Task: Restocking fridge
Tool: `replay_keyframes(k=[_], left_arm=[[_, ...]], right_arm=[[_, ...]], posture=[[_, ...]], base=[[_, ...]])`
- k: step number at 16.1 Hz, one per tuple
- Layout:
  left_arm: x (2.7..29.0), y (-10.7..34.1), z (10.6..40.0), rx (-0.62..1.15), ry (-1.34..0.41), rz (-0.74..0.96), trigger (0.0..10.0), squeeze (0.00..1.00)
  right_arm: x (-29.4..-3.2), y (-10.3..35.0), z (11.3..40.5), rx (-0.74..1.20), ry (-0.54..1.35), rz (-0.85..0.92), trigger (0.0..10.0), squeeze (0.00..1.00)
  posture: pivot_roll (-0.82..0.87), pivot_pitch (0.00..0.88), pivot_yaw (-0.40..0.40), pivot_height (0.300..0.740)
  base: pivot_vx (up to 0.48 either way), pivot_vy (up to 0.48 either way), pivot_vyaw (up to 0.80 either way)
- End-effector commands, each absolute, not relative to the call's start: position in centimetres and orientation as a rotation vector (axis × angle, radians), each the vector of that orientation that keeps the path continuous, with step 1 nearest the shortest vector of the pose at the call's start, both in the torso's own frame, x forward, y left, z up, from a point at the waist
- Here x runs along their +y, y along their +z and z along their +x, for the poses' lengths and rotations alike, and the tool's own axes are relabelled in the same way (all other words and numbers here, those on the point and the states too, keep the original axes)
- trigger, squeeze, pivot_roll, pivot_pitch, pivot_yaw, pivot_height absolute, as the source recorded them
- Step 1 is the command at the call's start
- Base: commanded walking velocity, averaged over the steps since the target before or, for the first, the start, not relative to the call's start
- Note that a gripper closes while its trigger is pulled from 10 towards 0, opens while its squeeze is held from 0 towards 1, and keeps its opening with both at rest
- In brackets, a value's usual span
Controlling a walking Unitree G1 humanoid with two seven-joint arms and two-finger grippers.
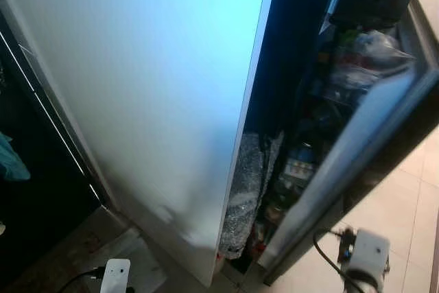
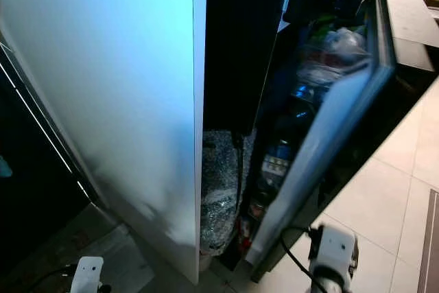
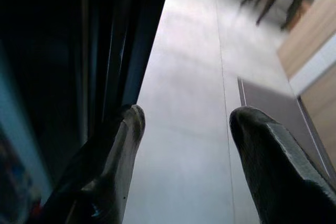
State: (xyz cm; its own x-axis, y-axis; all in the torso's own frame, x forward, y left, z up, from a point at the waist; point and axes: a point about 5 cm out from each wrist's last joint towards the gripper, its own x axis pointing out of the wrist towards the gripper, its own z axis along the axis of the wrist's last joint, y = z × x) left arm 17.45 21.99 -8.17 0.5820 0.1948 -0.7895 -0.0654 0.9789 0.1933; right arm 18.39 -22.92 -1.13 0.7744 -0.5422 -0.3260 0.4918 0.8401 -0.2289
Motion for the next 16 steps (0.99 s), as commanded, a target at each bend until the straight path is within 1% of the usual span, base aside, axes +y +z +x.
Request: replay_keyframes(k=[1, 4, 6, 8, 12, 16], left_arm=[[21.8, -8.3, 17.2, 0.945, 0.132, 0.178, 10.0, 0.00], [21.8, -8.3, 17.3, 0.943, 0.132, 0.178, 10.0, 0.00], [21.8, -8.3, 17.3, 0.943, 0.131, 0.178, 10.0, 0.00], [21.9, -8.3, 17.2, 0.947, 0.132, 0.178, 10.0, 0.00], [21.9, -8.1, 17.6, 0.945, 0.134, 0.181, 10.0, 0.00], [21.7, -8.3, 17.3, 0.947, 0.132, 0.182, 10.0, 0.00]], right_arm=[[-23.1, -2.2, 18.1, 0.483, -0.559, -0.125, 10.0, 0.00], [-21.6, -3.4, 19.0, 0.558, -0.421, -0.066, 10.0, 0.00], [-20.9, -3.5, 19.3, 0.563, -0.373, -0.042, 10.0, 0.00], [-19.7, -3.8, 20.1, 0.577, -0.222, -0.012, 10.0, 0.00], [-19.3, -3.5, 21.4, 0.545, -0.169, 0.000, 10.0, 0.00], [-19.4, -2.2, 23.9, 0.455, -0.103, 0.012, 10.0, 0.00]], posture=[[-0.07, 0.000, -0.051, 0.740], [-0.07, 0.000, -0.053, 0.740], [-0.07, 0.000, -0.054, 0.740], [-0.07, 0.000, -0.056, 0.740], [-0.07, 0.001, -0.058, 0.740], [-0.07, 0.004, -0.058, 0.740]], base=[[0.000, 0.000, 0.00], [0.000, 0.000, 0.00], [0.000, 0.000, 0.00], [0.000, 0.000, 0.00], [0.000, 0.000, 0.00], [0.000, 0.000, 0.00]])
